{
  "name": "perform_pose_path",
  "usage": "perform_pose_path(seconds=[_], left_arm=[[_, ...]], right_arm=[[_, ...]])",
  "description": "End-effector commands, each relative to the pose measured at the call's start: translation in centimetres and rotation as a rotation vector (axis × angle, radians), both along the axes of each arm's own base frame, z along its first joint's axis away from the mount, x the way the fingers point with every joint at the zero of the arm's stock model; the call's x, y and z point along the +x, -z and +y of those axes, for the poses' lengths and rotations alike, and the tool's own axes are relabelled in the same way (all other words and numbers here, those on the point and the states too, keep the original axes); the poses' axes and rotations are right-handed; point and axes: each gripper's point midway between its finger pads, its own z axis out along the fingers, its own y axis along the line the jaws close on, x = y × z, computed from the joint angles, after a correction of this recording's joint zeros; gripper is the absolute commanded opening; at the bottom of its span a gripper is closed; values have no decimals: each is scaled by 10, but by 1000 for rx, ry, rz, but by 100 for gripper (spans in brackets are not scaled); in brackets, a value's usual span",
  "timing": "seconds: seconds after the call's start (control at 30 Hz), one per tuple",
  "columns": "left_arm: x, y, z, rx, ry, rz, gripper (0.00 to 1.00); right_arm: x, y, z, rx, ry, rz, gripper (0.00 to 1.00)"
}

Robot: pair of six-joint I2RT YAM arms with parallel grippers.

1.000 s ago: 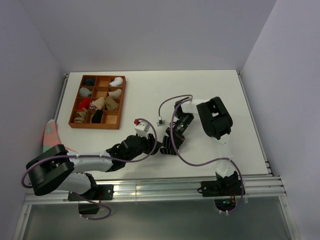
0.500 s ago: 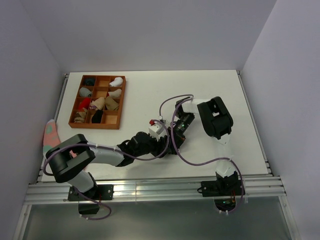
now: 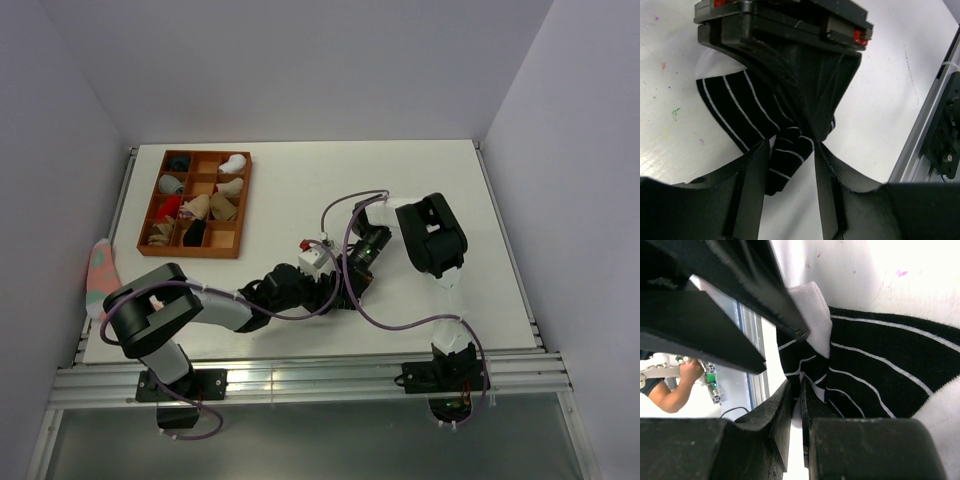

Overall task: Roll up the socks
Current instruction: Roll the sock at the center of the board.

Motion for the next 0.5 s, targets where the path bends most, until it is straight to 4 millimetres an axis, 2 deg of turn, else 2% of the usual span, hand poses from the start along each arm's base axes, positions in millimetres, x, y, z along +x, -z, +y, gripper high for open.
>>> perform_pose_path(seconds=[0.0, 0.47], left_arm=[[4, -7, -7, -32, 20, -36, 46], [-1, 9, -12, -25, 50, 13, 46]], right_arm=[[-15, -9, -14, -44, -19, 86, 16], [-12, -8, -16, -45, -7, 88, 15]])
